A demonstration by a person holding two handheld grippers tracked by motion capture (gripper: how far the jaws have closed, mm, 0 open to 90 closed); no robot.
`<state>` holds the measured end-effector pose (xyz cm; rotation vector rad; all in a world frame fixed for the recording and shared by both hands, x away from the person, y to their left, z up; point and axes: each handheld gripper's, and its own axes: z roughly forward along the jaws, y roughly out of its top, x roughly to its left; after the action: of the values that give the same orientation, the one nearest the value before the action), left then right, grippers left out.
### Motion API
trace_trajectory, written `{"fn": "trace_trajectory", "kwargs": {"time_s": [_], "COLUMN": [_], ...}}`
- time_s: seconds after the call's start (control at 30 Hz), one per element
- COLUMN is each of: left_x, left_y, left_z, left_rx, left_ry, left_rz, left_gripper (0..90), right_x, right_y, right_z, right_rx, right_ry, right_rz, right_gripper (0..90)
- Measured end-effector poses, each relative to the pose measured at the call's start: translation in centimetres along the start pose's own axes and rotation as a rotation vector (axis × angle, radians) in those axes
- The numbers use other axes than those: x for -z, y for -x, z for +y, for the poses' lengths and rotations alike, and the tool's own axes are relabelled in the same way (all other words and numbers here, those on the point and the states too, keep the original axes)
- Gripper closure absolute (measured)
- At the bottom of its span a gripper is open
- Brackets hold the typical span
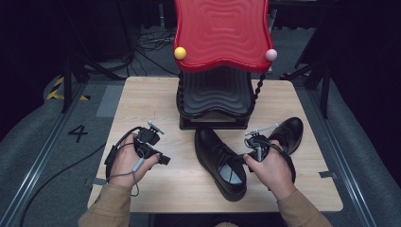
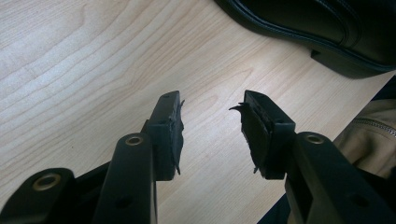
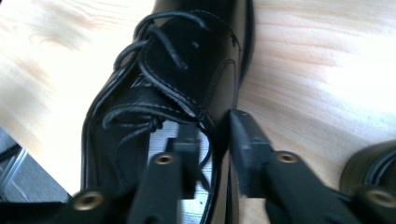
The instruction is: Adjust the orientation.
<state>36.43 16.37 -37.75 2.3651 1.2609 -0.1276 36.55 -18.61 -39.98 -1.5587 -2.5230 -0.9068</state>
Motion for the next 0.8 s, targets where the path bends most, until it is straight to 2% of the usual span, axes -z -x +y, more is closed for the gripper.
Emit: {"fn": "trace_trajectory", "kwargs": {"time_s": [0.03,0.1,0.23,0.3,0.43,0.5,0.57,0.6,0.63,0.8], "left_x": [0.0,0.1,0.3,0.3,0.3,0.3,0.2,0.1,0.1,-0.2], "left_y": [0.0,-0.1,-0.3,-0.4,-0.5,-0.5,-0.6,-0.6,-0.6,-0.6], "left_z": [0.0,-0.1,-0.4,-0.4,-0.4,-0.4,-0.4,-0.3,-0.3,-0.1], "left_rx": [0.001,0.001,0.011,0.012,0.011,0.012,0.010,0.008,0.009,0.005], "left_ry": [0.000,0.000,0.006,0.006,0.007,0.007,0.005,0.002,0.001,-0.009], "left_rz": [-0.002,-0.001,0.001,0.002,-0.002,-0.005,-0.007,-0.010,-0.011,-0.014], "left_gripper": [57.6,57.5,57.1,57.0,56.8,56.8,56.8,56.8,56.8,56.5], "right_x": [0.1,0.4,1.9,3.0,5.4,6.4,6.9,7.5,7.9,8.3], "right_y": [0.0,0.2,0.6,1.0,2.1,2.8,3.2,3.8,4.2,5.4], "right_z": [0.0,0.0,-0.2,-0.1,-0.2,-0.3,-0.4,-0.5,-0.6,-0.7], "right_rx": [0.010,0.035,0.063,0.060,0.059,0.093,0.093,0.101,0.097,0.057], "right_ry": [0.004,0.013,0.039,0.062,0.112,0.104,0.106,0.108,0.110,0.111], "right_rz": [0.021,0.033,0.039,0.051,0.021,-0.006,-0.016,-0.046,-0.068,-0.095], "right_gripper": [65.2,60.3,56.1,56.0,54.3,53.2,53.4,55.3,55.8,55.8]}}
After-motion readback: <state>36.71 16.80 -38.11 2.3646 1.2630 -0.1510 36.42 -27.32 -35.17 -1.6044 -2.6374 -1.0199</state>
